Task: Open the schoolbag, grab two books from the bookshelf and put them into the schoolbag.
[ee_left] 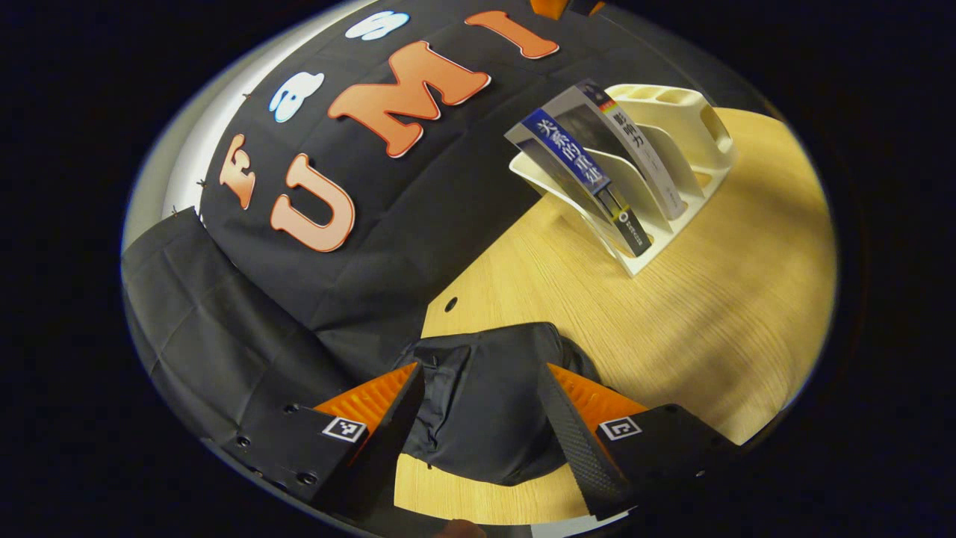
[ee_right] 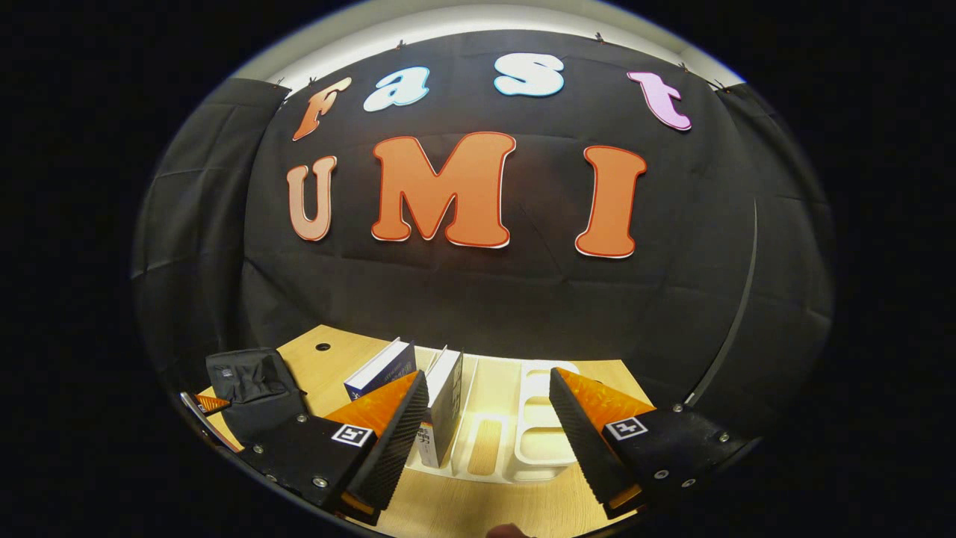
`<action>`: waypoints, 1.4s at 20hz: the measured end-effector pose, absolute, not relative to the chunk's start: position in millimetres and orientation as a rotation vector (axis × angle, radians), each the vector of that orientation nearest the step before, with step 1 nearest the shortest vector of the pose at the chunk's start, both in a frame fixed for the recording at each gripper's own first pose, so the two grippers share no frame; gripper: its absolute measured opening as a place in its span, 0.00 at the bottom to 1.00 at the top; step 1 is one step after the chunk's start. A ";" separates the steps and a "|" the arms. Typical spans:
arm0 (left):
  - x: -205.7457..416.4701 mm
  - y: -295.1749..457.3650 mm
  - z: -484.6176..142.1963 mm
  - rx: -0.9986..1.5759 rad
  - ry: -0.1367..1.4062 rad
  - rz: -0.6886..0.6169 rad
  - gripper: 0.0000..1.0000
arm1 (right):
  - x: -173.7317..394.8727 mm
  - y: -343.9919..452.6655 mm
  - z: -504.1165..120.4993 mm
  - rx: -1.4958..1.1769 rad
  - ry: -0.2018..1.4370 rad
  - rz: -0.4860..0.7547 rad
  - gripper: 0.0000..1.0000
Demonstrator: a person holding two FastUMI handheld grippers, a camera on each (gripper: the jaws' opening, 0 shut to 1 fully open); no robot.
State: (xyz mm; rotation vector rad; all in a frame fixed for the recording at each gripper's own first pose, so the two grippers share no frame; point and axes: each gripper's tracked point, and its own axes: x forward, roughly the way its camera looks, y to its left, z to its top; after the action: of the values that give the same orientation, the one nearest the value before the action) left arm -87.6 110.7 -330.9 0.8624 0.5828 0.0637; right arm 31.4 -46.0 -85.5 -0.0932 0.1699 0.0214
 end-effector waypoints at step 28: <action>-51.4 163.2 -390.4 0.932 0.792 0.148 0.27 | 23.6 -64.2 -74.2 -0.076 0.170 0.015 0.97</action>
State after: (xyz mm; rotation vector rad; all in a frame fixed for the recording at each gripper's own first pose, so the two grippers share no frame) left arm -51.4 163.2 -390.4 0.9325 0.7920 0.1477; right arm 23.6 -64.2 -74.2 -0.0758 0.1702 0.0152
